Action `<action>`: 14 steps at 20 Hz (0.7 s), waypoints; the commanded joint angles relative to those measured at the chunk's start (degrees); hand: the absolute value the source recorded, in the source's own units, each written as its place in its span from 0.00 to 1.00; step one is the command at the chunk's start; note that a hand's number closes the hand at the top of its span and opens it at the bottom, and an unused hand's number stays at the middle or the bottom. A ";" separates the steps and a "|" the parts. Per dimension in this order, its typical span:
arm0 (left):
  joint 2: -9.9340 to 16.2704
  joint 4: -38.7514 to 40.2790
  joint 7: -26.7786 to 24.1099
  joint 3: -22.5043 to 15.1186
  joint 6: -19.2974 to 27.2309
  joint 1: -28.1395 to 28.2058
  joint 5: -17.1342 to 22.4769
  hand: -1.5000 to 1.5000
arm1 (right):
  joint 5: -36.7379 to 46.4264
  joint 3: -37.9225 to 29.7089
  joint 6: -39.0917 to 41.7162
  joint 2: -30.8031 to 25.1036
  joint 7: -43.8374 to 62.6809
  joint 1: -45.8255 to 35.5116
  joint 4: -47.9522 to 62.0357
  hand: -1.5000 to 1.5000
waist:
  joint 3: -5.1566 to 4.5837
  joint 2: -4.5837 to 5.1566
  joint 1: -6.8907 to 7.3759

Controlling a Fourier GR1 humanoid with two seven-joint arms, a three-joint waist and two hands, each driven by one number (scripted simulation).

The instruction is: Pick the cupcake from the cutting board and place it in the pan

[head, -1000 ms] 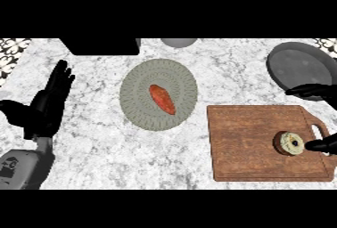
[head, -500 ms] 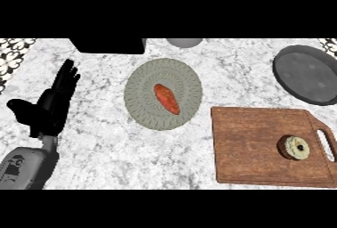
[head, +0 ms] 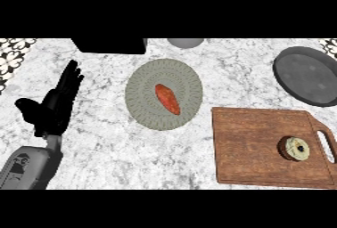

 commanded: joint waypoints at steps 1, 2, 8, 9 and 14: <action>0.02 1.35 -0.96 0.16 -1.09 -0.12 -0.17 0.50 | -0.34 2.08 11.15 -0.71 -10.82 -3.40 2.06 0.00 | -0.11 -0.06 -0.04; -0.74 -0.79 -1.06 -0.44 -0.01 1.85 -0.53 0.50 | 0.31 3.62 10.58 -1.13 -11.82 -1.55 1.60 0.00 | -0.06 -0.27 0.04; -0.36 0.61 0.65 0.45 -0.23 -1.14 -0.45 0.50 | 0.17 9.72 9.58 -0.82 -13.02 -1.03 -2.66 0.00 | -0.05 -0.15 -0.24; 0.06 1.21 -2.10 1.92 -1.52 0.74 0.73 0.50 | -0.37 9.66 8.74 -1.87 -14.12 -0.06 -4.29 0.00 | -0.11 -0.40 -0.97; 0.25 -0.11 -0.45 1.89 -1.85 2.58 0.39 0.50 | 5.29 13.96 2.60 0.16 -10.51 1.85 -3.92 0.00 | -0.09 -0.49 -1.19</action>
